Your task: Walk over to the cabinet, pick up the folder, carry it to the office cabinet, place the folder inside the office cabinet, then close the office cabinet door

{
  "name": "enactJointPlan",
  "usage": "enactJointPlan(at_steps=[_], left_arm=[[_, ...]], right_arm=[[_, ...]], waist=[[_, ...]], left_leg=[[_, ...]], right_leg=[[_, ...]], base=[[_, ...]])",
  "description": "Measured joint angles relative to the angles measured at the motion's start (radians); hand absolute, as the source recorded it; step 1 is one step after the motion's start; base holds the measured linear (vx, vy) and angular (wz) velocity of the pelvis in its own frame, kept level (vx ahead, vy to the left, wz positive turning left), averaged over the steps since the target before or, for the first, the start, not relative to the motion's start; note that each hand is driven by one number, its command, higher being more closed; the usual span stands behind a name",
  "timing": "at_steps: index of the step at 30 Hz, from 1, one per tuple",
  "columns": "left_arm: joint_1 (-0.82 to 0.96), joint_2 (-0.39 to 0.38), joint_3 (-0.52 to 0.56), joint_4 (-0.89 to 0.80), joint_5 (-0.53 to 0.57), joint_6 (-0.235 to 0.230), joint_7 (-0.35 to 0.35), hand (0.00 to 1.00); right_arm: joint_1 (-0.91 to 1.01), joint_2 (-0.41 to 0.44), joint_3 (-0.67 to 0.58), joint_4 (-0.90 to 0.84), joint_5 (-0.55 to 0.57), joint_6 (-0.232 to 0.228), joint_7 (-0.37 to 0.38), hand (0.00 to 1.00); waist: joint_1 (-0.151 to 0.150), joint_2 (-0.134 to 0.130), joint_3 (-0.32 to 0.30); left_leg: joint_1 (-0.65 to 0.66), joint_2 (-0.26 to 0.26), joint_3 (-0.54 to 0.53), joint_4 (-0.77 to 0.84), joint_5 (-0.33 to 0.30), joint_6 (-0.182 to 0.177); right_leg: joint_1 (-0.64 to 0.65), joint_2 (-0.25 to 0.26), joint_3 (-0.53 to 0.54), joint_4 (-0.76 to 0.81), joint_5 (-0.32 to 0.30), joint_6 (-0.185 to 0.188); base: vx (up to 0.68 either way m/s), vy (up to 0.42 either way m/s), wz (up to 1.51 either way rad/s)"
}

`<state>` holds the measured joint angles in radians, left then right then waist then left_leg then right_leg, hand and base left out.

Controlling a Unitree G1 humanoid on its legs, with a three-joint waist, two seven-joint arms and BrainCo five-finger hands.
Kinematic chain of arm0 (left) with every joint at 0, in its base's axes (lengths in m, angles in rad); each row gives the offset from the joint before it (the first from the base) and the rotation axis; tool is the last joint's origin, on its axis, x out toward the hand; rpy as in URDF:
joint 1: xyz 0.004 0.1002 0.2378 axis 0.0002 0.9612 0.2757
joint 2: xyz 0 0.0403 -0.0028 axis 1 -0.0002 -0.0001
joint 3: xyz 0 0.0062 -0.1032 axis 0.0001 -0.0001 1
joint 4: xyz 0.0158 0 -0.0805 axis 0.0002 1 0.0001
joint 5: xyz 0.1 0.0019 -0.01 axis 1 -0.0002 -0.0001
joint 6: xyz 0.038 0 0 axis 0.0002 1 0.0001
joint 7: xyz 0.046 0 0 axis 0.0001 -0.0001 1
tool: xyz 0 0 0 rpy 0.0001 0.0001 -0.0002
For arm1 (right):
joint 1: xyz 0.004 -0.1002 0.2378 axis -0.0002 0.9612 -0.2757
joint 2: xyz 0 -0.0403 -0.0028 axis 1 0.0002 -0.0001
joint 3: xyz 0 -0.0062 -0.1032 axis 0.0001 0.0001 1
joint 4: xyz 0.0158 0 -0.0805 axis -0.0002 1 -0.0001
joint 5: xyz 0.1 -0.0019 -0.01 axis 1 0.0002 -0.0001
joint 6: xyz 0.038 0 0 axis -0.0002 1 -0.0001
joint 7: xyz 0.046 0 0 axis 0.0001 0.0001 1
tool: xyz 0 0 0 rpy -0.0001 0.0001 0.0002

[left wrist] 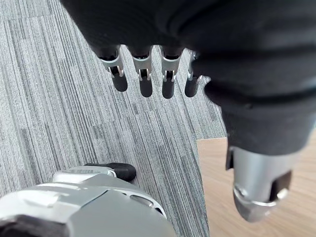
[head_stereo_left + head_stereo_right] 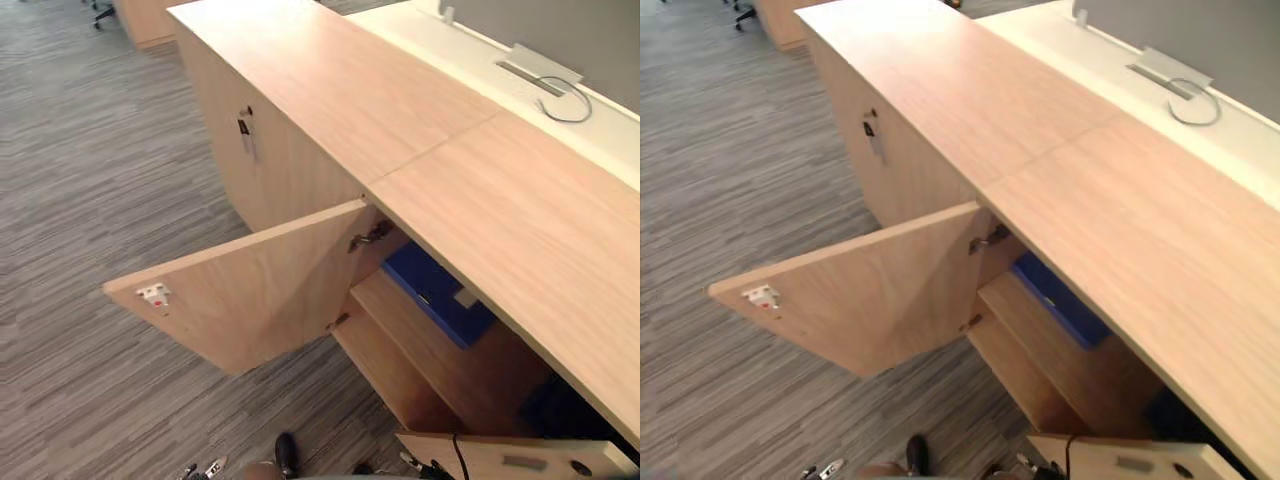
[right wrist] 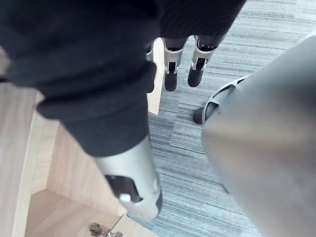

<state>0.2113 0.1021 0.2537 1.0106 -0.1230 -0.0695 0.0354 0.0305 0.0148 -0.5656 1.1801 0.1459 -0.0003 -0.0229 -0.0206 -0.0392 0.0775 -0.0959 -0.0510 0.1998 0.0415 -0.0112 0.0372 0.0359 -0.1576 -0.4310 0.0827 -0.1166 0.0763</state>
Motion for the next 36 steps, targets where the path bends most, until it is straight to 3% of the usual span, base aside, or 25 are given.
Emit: enactJointPlan(at_steps=[4,18,22,24,25,26,27,28,29,30,31,33,36], left_arm=[[0.001,-0.004,-0.001,0.003,0.005,0.000,0.000,0.00],[0.001,-0.005,0.003,0.017,-0.011,-0.002,0.000,0.00],[-0.017,-0.030,0.072,0.016,-0.122,-0.002,0.003,0.00],[-0.017,-0.038,0.101,0.013,-0.143,-0.004,0.006,0.00],[-0.018,-0.044,0.126,0.016,-0.142,-0.004,0.007,0.00],[-0.015,-0.047,0.137,0.017,-0.135,-0.003,0.007,0.00],[-0.004,-0.056,0.155,0.019,-0.113,-0.003,0.008,0.00],[-0.002,-0.061,0.162,0.020,-0.101,-0.003,0.008,0.00],[-0.004,-0.065,0.166,0.020,-0.087,-0.003,0.008,0.00],[-0.007,-0.068,0.174,0.021,-0.064,-0.003,0.007,0.00],[-0.036,-0.061,0.182,0.018,-0.064,0.002,0.007,0.00],[-0.043,-0.050,0.164,0.008,-0.066,0.003,0.008,0.00],[-0.040,-0.052,0.128,-0.059,-0.069,0.000,0.008,0.00]], right_arm=[[-0.020,0.001,0.009,0.002,-0.010,0.000,0.000,0.00],[-0.021,-0.012,0.097,0.003,-0.019,-0.001,-0.001,0.00],[-0.064,-0.029,0.098,0.007,-0.010,-0.001,0.000,0.00],[-0.065,-0.032,0.088,0.008,-0.009,-0.001,-0.001,0.00],[-0.066,-0.030,0.080,0.008,-0.009,-0.003,-0.002,0.00],[-0.064,-0.032,0.075,0.004,-0.005,-0.006,-0.003,0.00],[-0.054,-0.040,0.074,-0.010,0.005,-0.008,-0.006,0.00],[-0.050,-0.048,0.074,-0.012,0.026,-0.016,-0.007,0.00],[-0.049,-0.054,0.073,-0.012,0.032,-0.021,-0.008,0.00],[-0.048,-0.065,0.041,-0.011,0.033,-0.023,-0.009,0.00],[-0.055,-0.053,-0.033,-0.008,0.032,-0.021,-0.013,0.00],[-0.046,-0.040,-0.057,-0.006,0.038,-0.020,-0.021,0.00],[-0.015,-0.009,-0.070,-0.020,0.100,-0.021,-0.034,0.00]], waist=[[0.007,0.004,0.000],[0.006,0.015,0.009],[0.007,0.022,0.065],[0.013,0.019,0.076],[0.013,0.009,0.083],[0.011,0.011,0.083],[0.006,0.017,0.078],[-0.008,0.028,0.070],[-0.019,0.038,0.063],[-0.027,0.063,0.048],[-0.029,0.043,0.059],[-0.026,0.035,0.059],[-0.028,0.051,0.024]], left_leg=[[0.064,0.006,-0.013,-0.129,0.073,-0.018],[0.068,0.010,-0.024,-0.129,0.096,-0.021],[-0.053,0.014,-0.039,-0.003,0.074,-0.026],[-0.077,0.010,-0.055,0.044,0.053,-0.048],[-0.092,0.021,-0.049,0.141,-0.038,-0.030],[-0.102,0.046,-0.033,0.233,-0.083,-0.018],[-0.104,0.118,-0.030,0.379,-0.160,-0.043],[-0.097,0.207,-0.034,0.407,-0.190,-0.080],[-0.096,0.254,-0.041,0.388,-0.192,-0.088],[-0.084,0.322,-0.057,0.280,-0.156,-0.138],[-0.064,0.269,-0.064,0.164,-0.116,-0.202],[-0.061,0.240,-0.054,0.143,-0.102,-0.199],[-0.015,0.197,-0.016,0.125,-0.101,-0.196]], right_leg=[[0.012,0.020,-0.002,0.000,0.001,0.000],[0.016,0.026,-0.005,-0.003,0.009,-0.009],[-0.042,0.015,-0.008,0.005,0.045,-0.010],[-0.059,-0.002,-0.006,0.003,0.059,-0.017],[-0.059,-0.017,0.002,0.005,0.062,-0.017],[-0.059,-0.022,0.012,0.010,0.065,-0.016],[-0.068,-0.027,0.038,0.020,0.071,-0.008],[-0.098,-0.029,0.057,0.029,0.081,0.005],[-0.116,-0.029,0.059,0.036,0.088,0.014],[-0.172,-0.028,0.061,0.046,0.102,0.031],[-0.208,-0.060,0.072,0.026,0.148,0.040],[-0.210,-0.081,0.059,0.001,0.200,0.031],[-0.186,-0.125,0.056,-0.010,0.239,0.030]], base=[[0.00,-0.085,0.07],[-0.08,-0.024,0.03],[-0.06,0.021,0.05],[-0.09,0.065,-0.14],[-0.06,0.086,-0.34],[0.02,0.092,-0.55],[0.07,0.108,-0.52],[0.07,0.134,-0.41],[0.07,0.208,-0.14],[0.06,0.294,0.04],[0.03,0.307,0.07],[-0.02,0.259,0.00],[0.05,0.189,-0.20]])
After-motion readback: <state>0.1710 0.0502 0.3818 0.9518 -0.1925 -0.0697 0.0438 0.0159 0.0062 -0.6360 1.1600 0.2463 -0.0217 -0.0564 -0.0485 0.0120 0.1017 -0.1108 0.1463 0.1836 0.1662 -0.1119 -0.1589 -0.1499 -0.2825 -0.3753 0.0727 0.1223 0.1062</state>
